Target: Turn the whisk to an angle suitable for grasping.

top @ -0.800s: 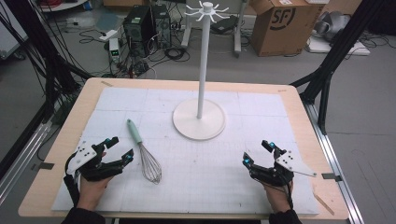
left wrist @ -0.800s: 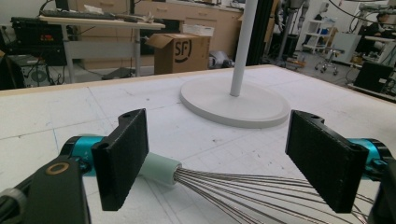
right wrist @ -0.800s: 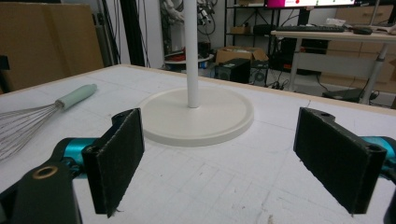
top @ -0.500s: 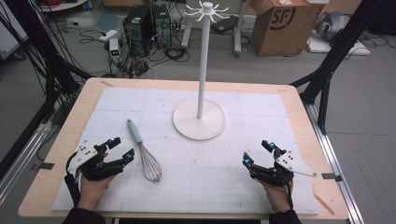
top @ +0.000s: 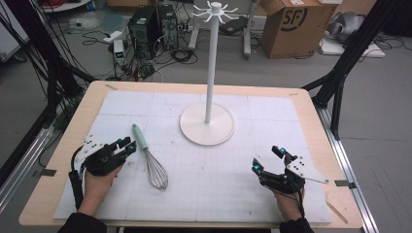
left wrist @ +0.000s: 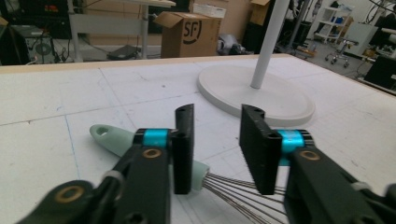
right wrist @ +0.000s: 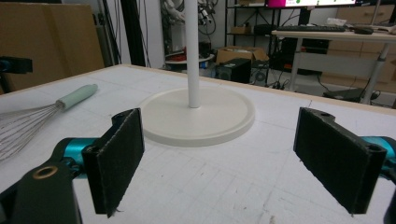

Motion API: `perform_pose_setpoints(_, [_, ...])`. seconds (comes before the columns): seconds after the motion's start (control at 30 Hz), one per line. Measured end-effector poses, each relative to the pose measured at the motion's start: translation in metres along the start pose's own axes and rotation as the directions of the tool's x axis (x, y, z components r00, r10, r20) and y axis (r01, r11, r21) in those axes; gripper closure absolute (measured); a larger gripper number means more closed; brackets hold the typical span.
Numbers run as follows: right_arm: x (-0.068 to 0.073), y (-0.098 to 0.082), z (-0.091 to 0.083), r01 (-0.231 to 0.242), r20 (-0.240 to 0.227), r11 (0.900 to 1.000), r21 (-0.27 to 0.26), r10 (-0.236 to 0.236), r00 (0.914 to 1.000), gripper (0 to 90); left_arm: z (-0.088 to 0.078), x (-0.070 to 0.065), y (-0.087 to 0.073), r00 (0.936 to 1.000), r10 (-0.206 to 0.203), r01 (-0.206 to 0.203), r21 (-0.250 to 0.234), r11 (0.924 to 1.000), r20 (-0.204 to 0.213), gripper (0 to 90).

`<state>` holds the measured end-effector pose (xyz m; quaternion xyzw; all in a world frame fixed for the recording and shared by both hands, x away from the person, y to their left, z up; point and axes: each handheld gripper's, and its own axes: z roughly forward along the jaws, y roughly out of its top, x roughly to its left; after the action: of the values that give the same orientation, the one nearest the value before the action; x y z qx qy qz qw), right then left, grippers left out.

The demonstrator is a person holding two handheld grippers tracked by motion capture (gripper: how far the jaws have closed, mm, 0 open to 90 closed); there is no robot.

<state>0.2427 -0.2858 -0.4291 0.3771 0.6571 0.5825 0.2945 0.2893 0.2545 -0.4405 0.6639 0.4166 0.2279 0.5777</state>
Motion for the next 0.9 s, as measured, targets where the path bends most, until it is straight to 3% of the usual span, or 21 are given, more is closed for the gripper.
perform_pose_setpoints(0.1, [0.0, 0.0, 0.0, 0.002, -0.001, 1.0, 0.0, -0.002, 1.0, 15.2, 0.005, 0.009, 0.002, 0.9999, 0.003, -0.002, 0.028, 0.9996, -0.016, 75.3])
perform_pose_setpoints(0.13, [0.0, 0.0, 0.0, 0.002, 0.001, 1.0, 0.001, -0.002, 1.0, 15.2, 0.009, 0.016, 0.002, 0.999, -0.001, 0.004, 0.058, 0.9983, -0.044, 83.3])
perform_pose_setpoints(0.17, [0.0, 0.0, 0.0, 0.002, 0.001, 1.0, 0.001, -0.002, 1.0, 15.2, 0.009, 0.016, 0.002, 0.999, -0.001, 0.004, 0.058, 0.9983, -0.044, 85.1])
perform_pose_setpoints(0.23, [0.0, 0.0, 0.0, 0.002, 0.005, 1.0, -0.001, -0.002, 1.0, 15.2, 0.014, 0.029, 0.0, 0.996, -0.05, 0.057, 0.092, 0.9942, -0.074, 88.8])
perform_pose_setpoints(0.27, [0.0, 0.0, 0.0, 0.0, 0.006, 1.0, -0.001, 0.0, 1.0, 15.2, 0.015, 0.031, 0.0, 0.9951, -0.055, 0.063, 0.093, 0.9937, -0.082, 89.7])
perform_pose_setpoints(0.37, [0.0, 0.0, 0.001, 0.0, 0.005, 1.0, 0.003, 0.0, 1.0, 15.2, 0.019, 0.035, 0.006, 0.9955, -0.018, 0.03, 0.125, 0.9917, -0.093, 89.8])
perform_pose_setpoints(0.4, [0.0, 0.0, 0.001, 0.009, 0.005, 1.0, 0.0, -0.009, 0.9999, 15.2, 0.023, 0.039, 0.015, 0.9954, 0.002, 0.011, 0.135, 0.9907, -0.095, 89.8])
perform_pose_setpoints(0.5, [0.0, 0.0, 0.002, 0.008, 0.003, 1.0, -0.001, -0.008, 1.0, 15.2, 0.028, 0.045, 0.023, 0.9945, 0.016, -0.002, 0.141, 0.99, -0.104, 89.8])
perform_pose_setpoints(0.57, [0.0, 0.0, 0.002, 0.007, 0.001, 1.0, -0.001, -0.007, 1.0, 15.2, 0.042, 0.06, 0.036, 0.9937, 0.045, -0.023, 0.2, 0.9795, -0.103, 89.8])
perform_pose_setpoints(0.6, [0.0, 0.0, 0.002, 0.002, -0.002, 1.0, 0.001, -0.002, 1.0, 15.2, 0.042, 0.06, 0.036, 0.9937, 0.045, -0.023, 0.2, 0.9795, -0.103, 89.8])
perform_pose_setpoints(0.77, [0.001, 0.0, 0.002, 0.003, -0.012, 1.0, 0.001, -0.003, 0.9999, 15.2, 0.069, 0.078, 0.047, 0.9936, 0.09, -0.067, 0.29, 0.9547, -0.068, 89.8])
perform_pose_setpoints(0.83, [0.001, -0.001, 0.003, 0.001, -0.014, 1.0, 0.005, 0.0, 0.9999, 15.2, 0.079, 0.084, 0.05, 0.9928, 0.104, -0.08, 0.319, 0.9445, -0.059, 89.9])
perform_pose_setpoints(0.87, [0.001, -0.001, 0.003, 0.002, -0.016, 1.0, 0.004, -0.002, 0.9999, 15.2, 0.088, 0.09, 0.051, 0.9907, 0.12, -0.09, 0.349, 0.9328, -0.065, 89.8])
perform_pose_setpoints(0.9, [0.001, -0.001, 0.003, -0.002, -0.015, 1.0, 0.006, 0.002, 0.9999, 15.2, 0.091, 0.094, 0.051, 0.9915, 0.114, -0.085, 0.357, 0.9304, -0.063, 89.8])
